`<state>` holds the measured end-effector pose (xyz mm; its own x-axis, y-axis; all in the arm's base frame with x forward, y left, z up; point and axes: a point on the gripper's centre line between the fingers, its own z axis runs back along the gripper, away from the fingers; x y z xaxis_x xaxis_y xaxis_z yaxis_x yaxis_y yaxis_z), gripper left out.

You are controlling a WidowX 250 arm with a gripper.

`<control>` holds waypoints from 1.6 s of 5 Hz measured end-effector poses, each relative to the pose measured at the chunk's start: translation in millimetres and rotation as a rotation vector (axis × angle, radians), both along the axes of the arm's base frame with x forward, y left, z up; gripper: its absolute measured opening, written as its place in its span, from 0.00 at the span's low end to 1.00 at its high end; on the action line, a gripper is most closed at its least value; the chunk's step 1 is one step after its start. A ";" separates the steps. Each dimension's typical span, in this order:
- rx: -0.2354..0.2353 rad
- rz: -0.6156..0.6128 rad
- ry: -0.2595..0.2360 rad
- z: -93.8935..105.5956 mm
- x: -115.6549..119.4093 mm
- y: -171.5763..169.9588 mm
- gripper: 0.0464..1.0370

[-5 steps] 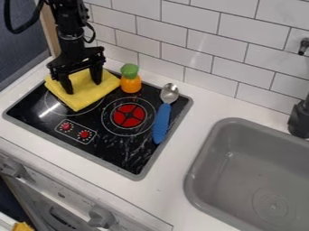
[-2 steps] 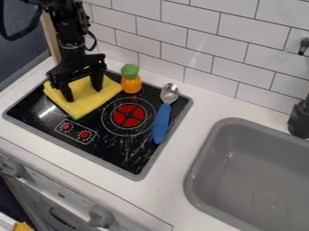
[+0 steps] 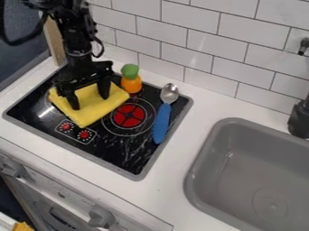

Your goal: Moves the yellow cloth to the bottom right side of the burner

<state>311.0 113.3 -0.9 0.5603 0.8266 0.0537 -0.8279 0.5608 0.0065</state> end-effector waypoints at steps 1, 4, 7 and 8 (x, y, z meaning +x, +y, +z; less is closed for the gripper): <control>-0.009 -0.030 -0.001 -0.4 -4.2 -15.4 0.96; -0.023 -0.155 0.001 0.7 -31.3 -62.3 0.96; -0.005 -0.184 0.020 1.3 -66.2 -72.5 0.96; -0.006 -0.213 0.021 2.5 -70.6 -79.3 0.96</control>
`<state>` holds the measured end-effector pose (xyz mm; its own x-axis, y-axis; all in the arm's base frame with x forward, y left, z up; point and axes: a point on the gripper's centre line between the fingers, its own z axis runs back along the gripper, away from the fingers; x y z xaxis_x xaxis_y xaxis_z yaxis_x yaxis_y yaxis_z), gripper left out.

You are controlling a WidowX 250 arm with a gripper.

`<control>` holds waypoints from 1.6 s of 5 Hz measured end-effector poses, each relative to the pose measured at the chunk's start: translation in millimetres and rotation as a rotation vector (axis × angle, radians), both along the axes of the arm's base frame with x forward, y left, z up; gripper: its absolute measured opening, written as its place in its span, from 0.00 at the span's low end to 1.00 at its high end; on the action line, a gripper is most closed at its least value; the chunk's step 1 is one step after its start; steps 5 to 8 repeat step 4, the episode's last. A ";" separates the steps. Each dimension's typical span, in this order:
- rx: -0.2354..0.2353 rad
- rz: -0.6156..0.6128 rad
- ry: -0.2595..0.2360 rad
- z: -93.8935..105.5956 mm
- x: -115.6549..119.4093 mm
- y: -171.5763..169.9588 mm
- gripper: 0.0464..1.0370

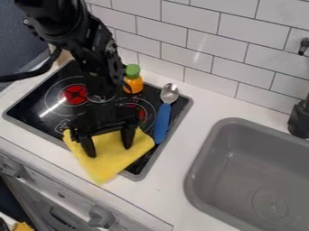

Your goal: Moves the yellow cloth to the bottom right side of the burner

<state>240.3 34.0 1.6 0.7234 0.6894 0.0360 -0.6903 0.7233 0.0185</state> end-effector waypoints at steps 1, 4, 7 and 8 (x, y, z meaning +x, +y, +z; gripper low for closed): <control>-0.006 -0.007 -0.026 7.4 2.7 -1.6 0.96; 0.028 0.077 -0.123 61.9 9.7 20.8 0.96; 0.028 0.077 -0.123 61.9 9.7 20.8 0.96; 0.028 0.077 -0.123 61.9 9.7 20.8 0.96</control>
